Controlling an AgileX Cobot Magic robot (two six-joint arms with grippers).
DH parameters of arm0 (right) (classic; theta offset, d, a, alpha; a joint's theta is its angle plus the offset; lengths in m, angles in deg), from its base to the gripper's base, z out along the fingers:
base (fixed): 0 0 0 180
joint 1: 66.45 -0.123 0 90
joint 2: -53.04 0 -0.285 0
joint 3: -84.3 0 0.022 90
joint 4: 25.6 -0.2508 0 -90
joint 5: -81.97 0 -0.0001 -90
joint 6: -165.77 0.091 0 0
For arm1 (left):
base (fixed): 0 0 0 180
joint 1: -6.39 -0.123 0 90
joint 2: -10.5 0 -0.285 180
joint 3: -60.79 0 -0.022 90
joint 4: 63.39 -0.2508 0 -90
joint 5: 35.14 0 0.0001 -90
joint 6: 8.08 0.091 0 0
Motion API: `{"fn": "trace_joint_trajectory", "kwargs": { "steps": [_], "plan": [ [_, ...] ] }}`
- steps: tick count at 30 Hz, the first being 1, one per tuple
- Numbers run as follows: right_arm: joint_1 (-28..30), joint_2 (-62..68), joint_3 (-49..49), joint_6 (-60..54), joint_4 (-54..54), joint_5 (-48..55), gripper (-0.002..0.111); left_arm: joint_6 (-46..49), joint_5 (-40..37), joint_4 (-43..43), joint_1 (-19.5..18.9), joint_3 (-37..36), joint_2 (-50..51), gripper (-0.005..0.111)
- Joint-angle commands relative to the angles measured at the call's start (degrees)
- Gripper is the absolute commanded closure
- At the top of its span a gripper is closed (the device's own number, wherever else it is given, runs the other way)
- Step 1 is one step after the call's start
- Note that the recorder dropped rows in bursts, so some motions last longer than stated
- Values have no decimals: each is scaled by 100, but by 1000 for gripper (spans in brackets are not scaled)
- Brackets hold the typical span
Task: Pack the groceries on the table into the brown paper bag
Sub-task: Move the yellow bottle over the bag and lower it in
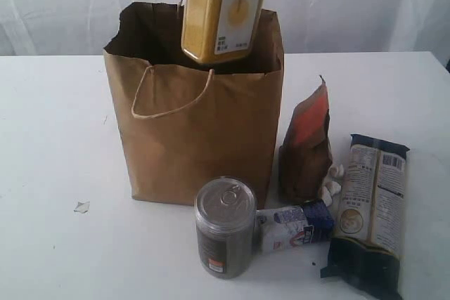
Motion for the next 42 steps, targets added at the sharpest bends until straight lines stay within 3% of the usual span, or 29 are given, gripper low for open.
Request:
{"fn": "trace_joint_trajectory", "kwargs": {
  "steps": [1, 9, 29, 39, 42],
  "plan": [
    [-2, -32, 28, -13, 37, -17, 108, 282, 388, 456, 153, 63, 37, 107],
    [-2, -32, 28, -13, 37, -17, 108, 185, 576, 527, 215, 42, 333, 107],
    [-2, -32, 28, -13, 37, -17, 108, 1055, 674, 527, 203, -1369, -341, 107],
    [-2, -32, 28, -13, 37, -17, 108, 1250, 1299, 445, 188, -1468, -664, 107],
    [-2, -32, 28, -13, 37, -17, 108, 1227, 1180, 438, -11, -1468, -688, 107]
  ]
}}
